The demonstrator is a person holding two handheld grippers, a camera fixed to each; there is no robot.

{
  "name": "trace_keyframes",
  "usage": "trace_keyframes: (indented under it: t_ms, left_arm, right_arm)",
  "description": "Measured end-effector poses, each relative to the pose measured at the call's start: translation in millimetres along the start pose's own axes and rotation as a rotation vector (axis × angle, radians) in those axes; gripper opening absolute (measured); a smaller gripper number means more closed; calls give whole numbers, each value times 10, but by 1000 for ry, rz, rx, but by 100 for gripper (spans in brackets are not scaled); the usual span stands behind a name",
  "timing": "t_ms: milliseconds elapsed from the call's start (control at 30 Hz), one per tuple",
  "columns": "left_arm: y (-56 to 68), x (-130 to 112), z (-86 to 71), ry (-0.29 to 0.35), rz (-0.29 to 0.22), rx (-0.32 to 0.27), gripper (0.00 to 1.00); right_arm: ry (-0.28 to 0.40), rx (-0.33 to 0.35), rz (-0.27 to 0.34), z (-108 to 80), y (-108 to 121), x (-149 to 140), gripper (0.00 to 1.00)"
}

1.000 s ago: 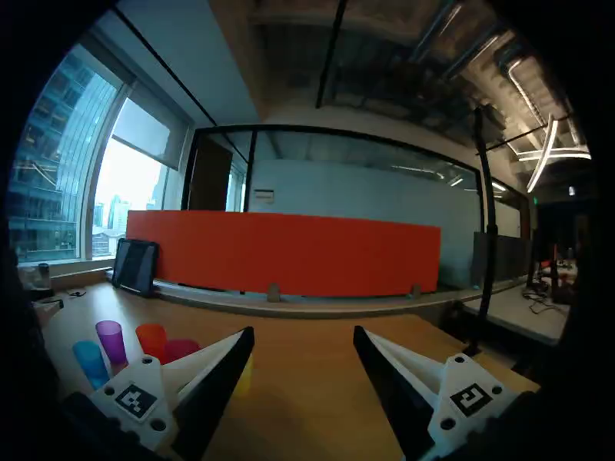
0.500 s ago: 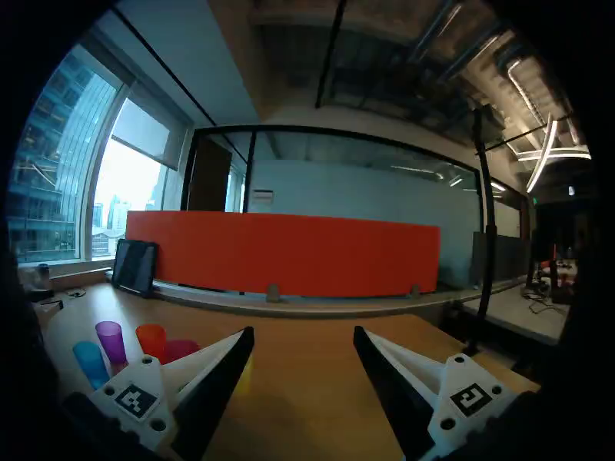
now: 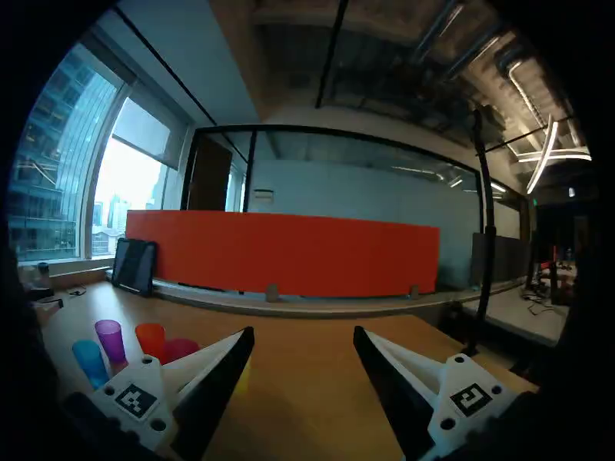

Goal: Pour water

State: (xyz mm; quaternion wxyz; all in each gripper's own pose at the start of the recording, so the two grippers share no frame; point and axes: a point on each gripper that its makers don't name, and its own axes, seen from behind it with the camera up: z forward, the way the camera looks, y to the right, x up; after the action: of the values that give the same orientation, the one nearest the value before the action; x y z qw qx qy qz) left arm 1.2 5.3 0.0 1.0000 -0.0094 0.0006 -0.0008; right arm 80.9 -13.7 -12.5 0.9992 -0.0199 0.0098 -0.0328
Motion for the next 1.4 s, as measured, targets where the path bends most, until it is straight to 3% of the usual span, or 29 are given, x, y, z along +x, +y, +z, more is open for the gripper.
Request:
trace_keyframes:
  t_ms: [367, 800, 1067, 1400]
  left_arm:
    - [5, -9, -1, -1, 0, 0, 97]
    - [-4, -7, -2, -1, 0, 0, 97]
    - [-13, -9, 2, 0, 0, 0, 97]
    - [-15, -7, -1, -1, 0, 0, 97]
  right_arm:
    - [9, 15, -18, 0, -26, -29, 100]
    - [-2, 57, -22, 90, -133, -294, 100]
    - [32, 25, -22, 157, -79, -384, 100]
    - [50, 43, 50, 127, -18, -457, 100]
